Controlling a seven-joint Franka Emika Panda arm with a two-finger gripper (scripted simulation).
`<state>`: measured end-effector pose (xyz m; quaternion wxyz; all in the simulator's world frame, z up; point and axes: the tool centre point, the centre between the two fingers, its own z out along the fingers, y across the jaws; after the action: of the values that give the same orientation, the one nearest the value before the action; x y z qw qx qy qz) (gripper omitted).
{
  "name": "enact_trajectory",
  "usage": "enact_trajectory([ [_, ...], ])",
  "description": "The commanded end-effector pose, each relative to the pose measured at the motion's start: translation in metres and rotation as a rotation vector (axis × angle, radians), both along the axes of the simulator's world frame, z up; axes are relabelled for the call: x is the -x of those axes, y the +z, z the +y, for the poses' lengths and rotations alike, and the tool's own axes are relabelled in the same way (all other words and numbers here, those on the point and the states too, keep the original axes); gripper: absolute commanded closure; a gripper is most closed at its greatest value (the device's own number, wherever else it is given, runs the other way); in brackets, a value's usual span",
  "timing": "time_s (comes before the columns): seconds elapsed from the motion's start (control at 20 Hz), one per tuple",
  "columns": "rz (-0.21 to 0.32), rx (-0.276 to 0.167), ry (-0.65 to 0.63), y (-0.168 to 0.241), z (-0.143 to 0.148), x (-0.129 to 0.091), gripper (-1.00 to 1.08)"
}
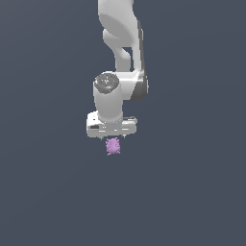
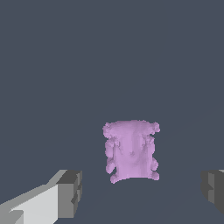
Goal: Pick up the object and move it to a goal position.
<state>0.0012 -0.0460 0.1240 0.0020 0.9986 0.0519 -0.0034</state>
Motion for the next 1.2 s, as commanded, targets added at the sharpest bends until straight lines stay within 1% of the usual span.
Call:
enact_trajectory([
  [0.0, -0.003, -0.002, 0.03, -0.015, -0.002, 0.0, -0.92],
  [0.25, -0.006, -0.004, 0.063, -0.031, -0.005, 0.001, -0.92],
  [0.65, -0.005, -0.004, 0.065, -0.039, -0.005, 0.002, -0.92],
  [1.15, -0.006, -0.005, 0.068, -0.082, -0.005, 0.003, -0.92],
])
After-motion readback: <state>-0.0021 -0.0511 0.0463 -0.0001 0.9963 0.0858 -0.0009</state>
